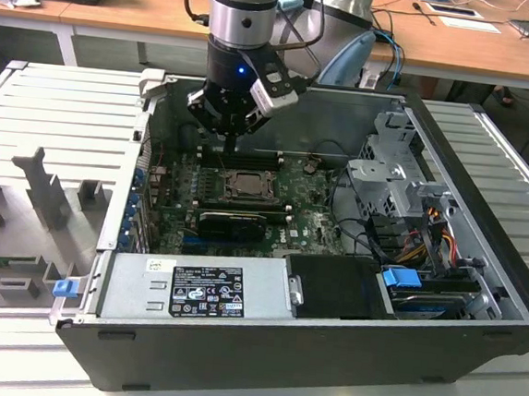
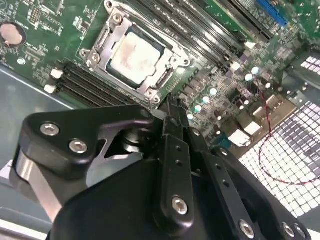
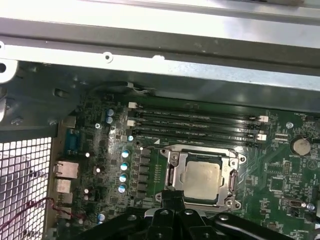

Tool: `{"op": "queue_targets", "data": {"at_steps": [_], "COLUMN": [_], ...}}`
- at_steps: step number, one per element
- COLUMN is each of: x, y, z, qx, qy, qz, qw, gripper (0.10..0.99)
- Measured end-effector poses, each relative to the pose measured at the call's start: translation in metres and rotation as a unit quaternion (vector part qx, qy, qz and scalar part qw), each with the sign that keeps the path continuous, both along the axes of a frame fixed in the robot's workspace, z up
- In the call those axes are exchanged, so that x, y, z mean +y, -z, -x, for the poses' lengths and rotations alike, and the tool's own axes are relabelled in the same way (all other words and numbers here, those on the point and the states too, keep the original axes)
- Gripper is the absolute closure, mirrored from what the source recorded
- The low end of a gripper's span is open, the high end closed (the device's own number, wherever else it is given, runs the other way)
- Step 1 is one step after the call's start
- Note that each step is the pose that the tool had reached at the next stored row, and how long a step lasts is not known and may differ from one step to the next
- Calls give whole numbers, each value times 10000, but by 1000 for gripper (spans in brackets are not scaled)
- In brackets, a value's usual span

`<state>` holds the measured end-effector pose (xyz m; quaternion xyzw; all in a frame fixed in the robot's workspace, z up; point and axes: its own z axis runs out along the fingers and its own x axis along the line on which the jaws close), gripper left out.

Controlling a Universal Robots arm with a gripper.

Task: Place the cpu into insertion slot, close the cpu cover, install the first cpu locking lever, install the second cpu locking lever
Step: 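Install the first cpu locking lever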

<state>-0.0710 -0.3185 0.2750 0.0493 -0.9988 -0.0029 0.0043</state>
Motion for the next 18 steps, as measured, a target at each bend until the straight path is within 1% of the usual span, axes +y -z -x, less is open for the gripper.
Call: {"op": "queue_targets", "data": {"at_steps": [3, 4, 5, 7, 8, 11, 13, 15, 18], "x": [1, 1, 6, 21, 31, 76, 119, 190, 270], "y": [20, 26, 32, 44, 52, 92, 108, 124, 146], "z": [105, 159, 213, 289, 314, 360, 364, 365, 375], "qx": [-7, -7, -8, -9, -8, -7, -7, -7, -7], "qy": [2, 2, 2, 3, 2, 43, 54, 53, 55], "qz": [-1, 0, -1, -2, -1, 0, -1, -1, -1], "qw": [10000, 10000, 10000, 10000, 10000, 10000, 10000, 10000, 10000], "gripper": [980, 980, 980, 980, 980, 980, 980, 980, 980]}}
